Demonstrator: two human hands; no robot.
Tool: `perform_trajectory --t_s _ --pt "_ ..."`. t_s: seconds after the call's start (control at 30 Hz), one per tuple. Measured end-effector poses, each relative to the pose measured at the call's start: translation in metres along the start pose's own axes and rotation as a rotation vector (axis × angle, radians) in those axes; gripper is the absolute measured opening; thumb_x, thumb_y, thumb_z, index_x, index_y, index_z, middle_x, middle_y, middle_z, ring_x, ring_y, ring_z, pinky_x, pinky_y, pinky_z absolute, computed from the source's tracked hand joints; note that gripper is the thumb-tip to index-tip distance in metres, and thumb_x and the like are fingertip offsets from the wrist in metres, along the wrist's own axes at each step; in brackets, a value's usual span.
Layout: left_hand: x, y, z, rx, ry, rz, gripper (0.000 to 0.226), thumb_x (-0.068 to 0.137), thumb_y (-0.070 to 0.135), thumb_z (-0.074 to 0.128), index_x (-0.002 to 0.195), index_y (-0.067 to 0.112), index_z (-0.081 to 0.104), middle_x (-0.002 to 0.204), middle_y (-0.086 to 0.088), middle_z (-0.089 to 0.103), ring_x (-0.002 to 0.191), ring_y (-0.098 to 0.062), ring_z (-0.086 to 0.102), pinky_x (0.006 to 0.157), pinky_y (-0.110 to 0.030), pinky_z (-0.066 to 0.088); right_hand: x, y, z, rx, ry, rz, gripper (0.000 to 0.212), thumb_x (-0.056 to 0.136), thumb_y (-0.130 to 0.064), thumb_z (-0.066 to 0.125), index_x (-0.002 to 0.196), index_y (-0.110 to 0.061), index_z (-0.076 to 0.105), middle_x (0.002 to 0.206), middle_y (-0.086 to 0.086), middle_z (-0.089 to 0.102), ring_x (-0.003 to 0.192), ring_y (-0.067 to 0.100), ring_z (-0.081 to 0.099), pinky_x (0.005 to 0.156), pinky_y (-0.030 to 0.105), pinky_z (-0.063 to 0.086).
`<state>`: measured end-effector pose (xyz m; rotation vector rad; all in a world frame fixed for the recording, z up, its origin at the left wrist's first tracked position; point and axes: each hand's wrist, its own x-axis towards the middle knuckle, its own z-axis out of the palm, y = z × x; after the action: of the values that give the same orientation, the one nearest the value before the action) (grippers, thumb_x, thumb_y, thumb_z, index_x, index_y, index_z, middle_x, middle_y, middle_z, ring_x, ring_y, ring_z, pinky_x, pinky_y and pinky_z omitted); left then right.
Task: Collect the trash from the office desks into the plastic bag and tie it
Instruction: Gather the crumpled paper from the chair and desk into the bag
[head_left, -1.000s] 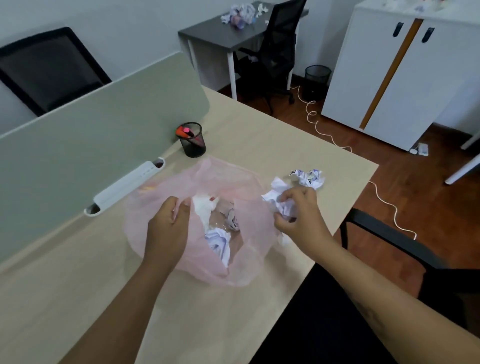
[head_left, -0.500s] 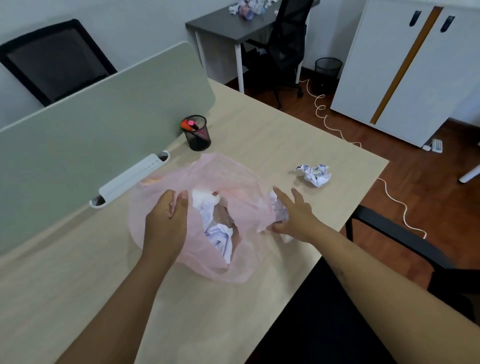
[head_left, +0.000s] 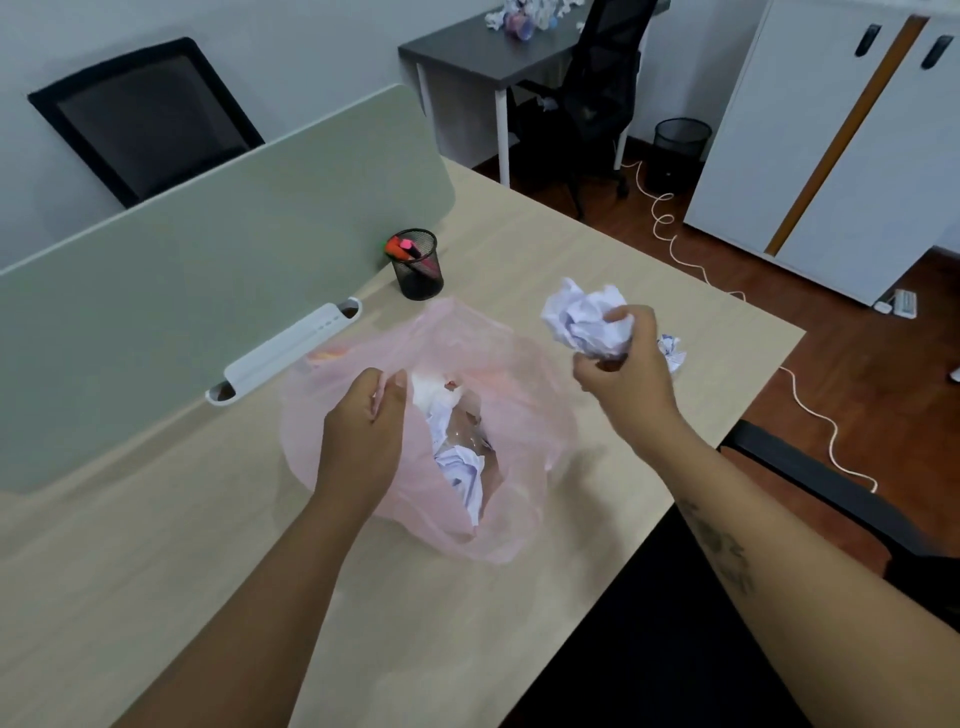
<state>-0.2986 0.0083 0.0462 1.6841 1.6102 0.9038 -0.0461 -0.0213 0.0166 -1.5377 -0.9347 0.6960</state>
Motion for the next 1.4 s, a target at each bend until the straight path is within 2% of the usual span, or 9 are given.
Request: perform_trajectory --t_s 0.17,0.33,0.47,0.57,0.8,0.97,1.17,1.33,1.4 --pt "0.004 0.006 -0.002 -0.042 0.011 0.025 0.042 0.101 0.038 0.046 0.069 0.019 0.027 0.063 0.006 0.029 0.053 -0.008 0.025 0.048 -0.021 0.022 -0.027 -0.037 0.056 -0.049 -0.359 -0.062 0.045 0.078 -0.006 0.068 0.102 -0.036 0.044 0.066 0.002 0.049 0.056 0.014 0.042 0.053 0.026 0.038" --pt "0.007 0.008 -0.007 -0.032 0.047 0.008 0.040 0.102 0.039 0.044 0.071 0.017 0.030 0.067 0.001 0.030 0.058 -0.013 0.027 0.055 -0.031 0.026 -0.035 -0.012 0.065 -0.383 -0.722 -0.070 0.068 0.075 -0.035 0.081 0.133 -0.041 0.047 0.118 -0.010 0.058 0.098 0.005 0.056 0.082 0.020 0.045" --pt "0.007 0.007 -0.008 -0.028 0.050 0.008 0.043 0.102 0.039 0.044 0.069 0.019 0.025 0.065 0.004 0.027 0.054 -0.009 0.023 0.053 -0.031 0.023 -0.008 0.005 0.030 -0.224 -0.325 -0.080 0.034 0.083 -0.029 0.075 0.114 -0.032 0.063 0.104 -0.002 0.064 0.085 0.008 0.055 0.071 0.012 0.040" --pt "0.006 0.004 -0.006 -0.010 0.031 0.006 0.042 0.102 0.039 0.044 0.070 0.019 0.026 0.063 0.005 0.028 0.053 -0.008 0.024 0.053 -0.030 0.023 0.041 0.045 -0.005 -0.518 -0.062 -0.042 0.037 0.086 -0.024 0.068 0.122 -0.024 0.061 0.122 0.007 0.055 0.104 0.021 0.054 0.096 0.028 0.040" --pt "0.005 0.000 0.005 0.014 0.020 0.000 0.042 0.102 0.041 0.044 0.070 0.017 0.031 0.061 0.005 0.031 0.053 -0.010 0.026 0.054 -0.033 0.027 0.102 0.121 -0.043 -0.992 -0.275 0.138 0.065 0.083 -0.027 0.068 0.143 -0.028 0.043 0.146 0.019 0.033 0.142 0.037 0.022 0.112 0.041 0.018" --pt "0.006 0.000 0.006 0.014 0.024 0.002 0.042 0.102 0.040 0.044 0.069 0.018 0.030 0.061 0.006 0.030 0.052 -0.009 0.026 0.053 -0.031 0.025 0.073 0.144 -0.041 -1.080 -0.156 -0.068 0.028 0.081 -0.013 0.064 0.109 -0.010 0.059 0.109 0.015 0.054 0.110 0.043 0.042 0.070 0.040 0.040" --pt "0.007 -0.001 0.004 -0.002 0.004 -0.003 0.042 0.102 0.040 0.044 0.074 0.010 0.032 0.061 0.005 0.031 0.052 -0.008 0.027 0.053 -0.031 0.026 0.026 0.049 -0.022 -0.446 0.027 -0.133 0.025 0.083 -0.012 0.067 0.085 -0.025 0.045 0.086 0.000 0.056 0.082 0.023 0.052 0.067 0.028 0.038" --pt "0.010 0.001 -0.002 -0.014 0.009 0.007 0.041 0.102 0.039 0.044 0.071 0.017 0.030 0.063 0.004 0.030 0.054 -0.008 0.025 0.054 -0.031 0.025 -0.033 -0.031 0.016 -0.116 -0.683 0.029 0.031 0.085 -0.023 0.074 0.107 -0.041 0.062 0.112 -0.018 0.062 0.091 0.009 0.068 0.083 0.024 0.054" --pt "0.012 0.002 -0.005 -0.024 0.030 0.008 0.041 0.102 0.039 0.044 0.071 0.015 0.031 0.066 0.001 0.031 0.056 -0.011 0.027 0.055 -0.032 0.026 -0.035 -0.026 0.022 -0.102 -0.683 0.021 0.034 0.087 -0.018 0.071 0.114 -0.038 0.066 0.119 -0.018 0.063 0.100 0.007 0.067 0.091 0.026 0.053"
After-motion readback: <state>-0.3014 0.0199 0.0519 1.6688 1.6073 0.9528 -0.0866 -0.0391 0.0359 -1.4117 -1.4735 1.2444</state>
